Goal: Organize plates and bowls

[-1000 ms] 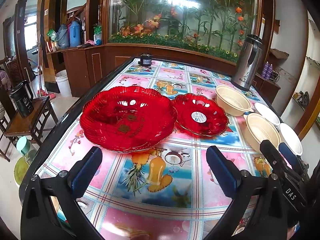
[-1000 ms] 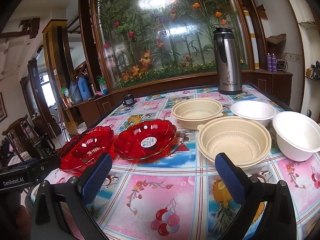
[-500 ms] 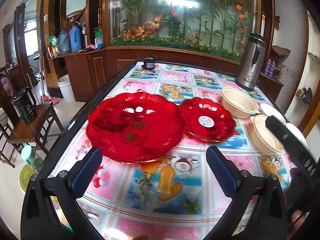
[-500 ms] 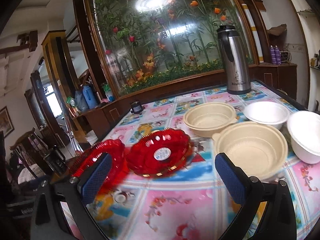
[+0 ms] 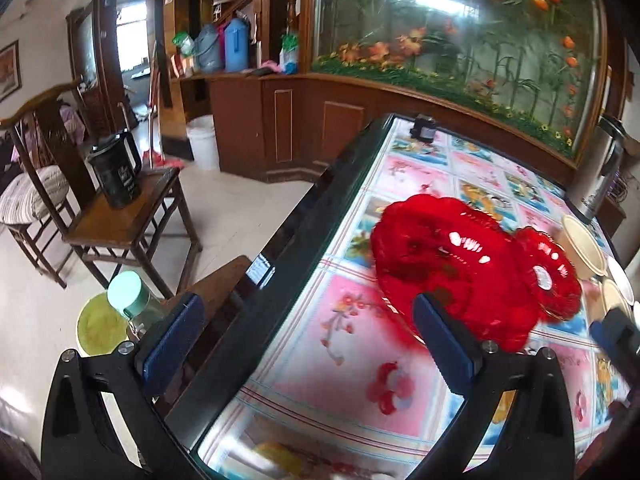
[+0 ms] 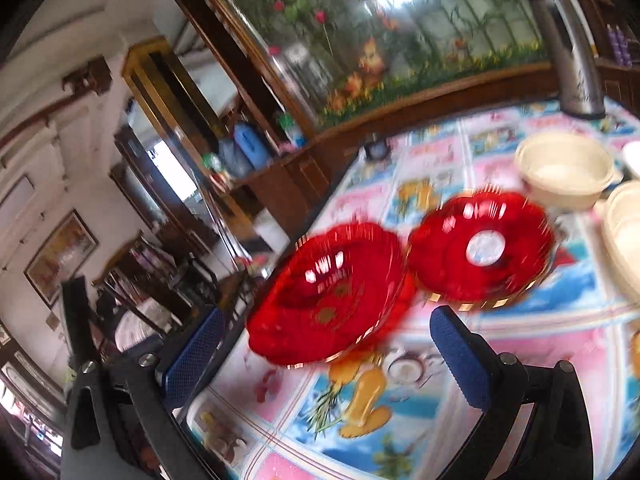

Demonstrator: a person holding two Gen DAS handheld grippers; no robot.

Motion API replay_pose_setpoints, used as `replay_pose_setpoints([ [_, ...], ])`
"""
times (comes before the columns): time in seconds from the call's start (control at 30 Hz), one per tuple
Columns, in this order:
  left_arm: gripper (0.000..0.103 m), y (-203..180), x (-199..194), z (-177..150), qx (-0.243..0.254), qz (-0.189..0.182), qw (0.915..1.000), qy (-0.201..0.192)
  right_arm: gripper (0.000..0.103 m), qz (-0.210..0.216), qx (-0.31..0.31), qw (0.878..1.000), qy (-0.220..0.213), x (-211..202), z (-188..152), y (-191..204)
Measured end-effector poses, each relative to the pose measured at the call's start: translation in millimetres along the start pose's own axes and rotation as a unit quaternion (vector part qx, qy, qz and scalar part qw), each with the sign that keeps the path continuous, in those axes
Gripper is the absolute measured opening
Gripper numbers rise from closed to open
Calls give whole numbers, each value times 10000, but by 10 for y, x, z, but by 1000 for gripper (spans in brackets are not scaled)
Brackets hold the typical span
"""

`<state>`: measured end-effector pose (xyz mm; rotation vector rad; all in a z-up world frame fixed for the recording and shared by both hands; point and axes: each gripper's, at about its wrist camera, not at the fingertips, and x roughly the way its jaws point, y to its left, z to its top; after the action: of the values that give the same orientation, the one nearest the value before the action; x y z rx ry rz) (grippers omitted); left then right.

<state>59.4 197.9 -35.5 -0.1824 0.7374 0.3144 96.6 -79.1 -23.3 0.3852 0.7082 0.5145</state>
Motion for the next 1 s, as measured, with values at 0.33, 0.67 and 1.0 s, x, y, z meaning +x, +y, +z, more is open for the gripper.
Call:
replay_pose_setpoints([
  [0.33,103,-208,410,117,-170,-542,9956,745,102,-239,962,9929,664,598,-106,-175],
  [0.67,60,-294,635,64,-112,-508,9922,1133,77,-425,1414,9854,853,886,-122,-303],
  [1.0,14,-367,691,36,-2,-654,9892,1312,29,-227,1821,9772,1067,1111,-153,-458],
])
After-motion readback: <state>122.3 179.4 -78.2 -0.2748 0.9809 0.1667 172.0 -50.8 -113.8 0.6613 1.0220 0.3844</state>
